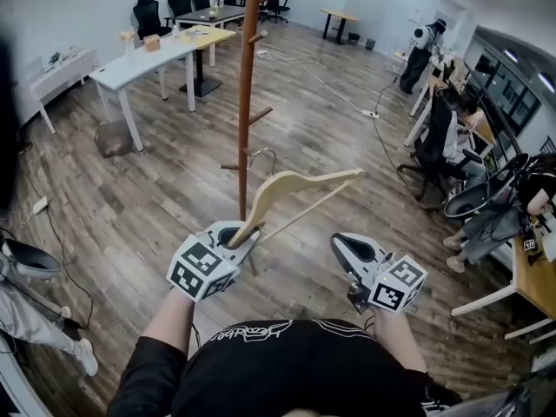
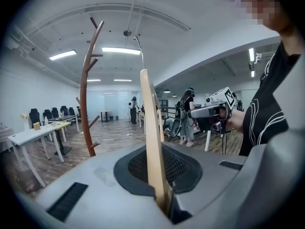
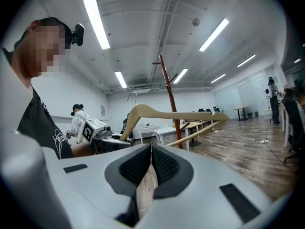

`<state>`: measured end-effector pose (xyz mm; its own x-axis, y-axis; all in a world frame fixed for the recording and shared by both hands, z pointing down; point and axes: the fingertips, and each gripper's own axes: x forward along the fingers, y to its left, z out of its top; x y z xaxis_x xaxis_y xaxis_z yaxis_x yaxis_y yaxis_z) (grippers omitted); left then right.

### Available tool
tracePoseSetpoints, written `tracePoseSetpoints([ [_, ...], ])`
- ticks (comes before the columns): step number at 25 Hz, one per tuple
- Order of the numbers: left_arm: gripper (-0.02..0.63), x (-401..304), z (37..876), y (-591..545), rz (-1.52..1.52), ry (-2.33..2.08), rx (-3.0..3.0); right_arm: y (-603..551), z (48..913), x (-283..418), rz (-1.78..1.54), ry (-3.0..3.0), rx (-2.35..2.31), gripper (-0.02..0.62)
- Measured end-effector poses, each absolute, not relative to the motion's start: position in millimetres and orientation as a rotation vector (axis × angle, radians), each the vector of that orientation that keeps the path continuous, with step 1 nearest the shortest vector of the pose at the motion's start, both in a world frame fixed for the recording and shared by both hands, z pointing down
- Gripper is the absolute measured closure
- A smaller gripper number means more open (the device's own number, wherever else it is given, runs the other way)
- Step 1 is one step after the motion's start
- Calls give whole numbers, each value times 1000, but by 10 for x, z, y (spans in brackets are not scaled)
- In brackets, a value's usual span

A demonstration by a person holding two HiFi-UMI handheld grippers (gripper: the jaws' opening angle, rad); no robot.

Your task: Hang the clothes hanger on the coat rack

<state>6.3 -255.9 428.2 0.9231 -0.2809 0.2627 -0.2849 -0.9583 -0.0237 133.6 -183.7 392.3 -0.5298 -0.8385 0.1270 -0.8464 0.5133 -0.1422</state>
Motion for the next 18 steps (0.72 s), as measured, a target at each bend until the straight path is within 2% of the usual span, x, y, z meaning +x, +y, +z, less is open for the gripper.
tracePoseSetpoints([
  [18,595,458,4107,-3860,432,-615,2995,-3298,3876,1834,320,-2862,1318,555],
])
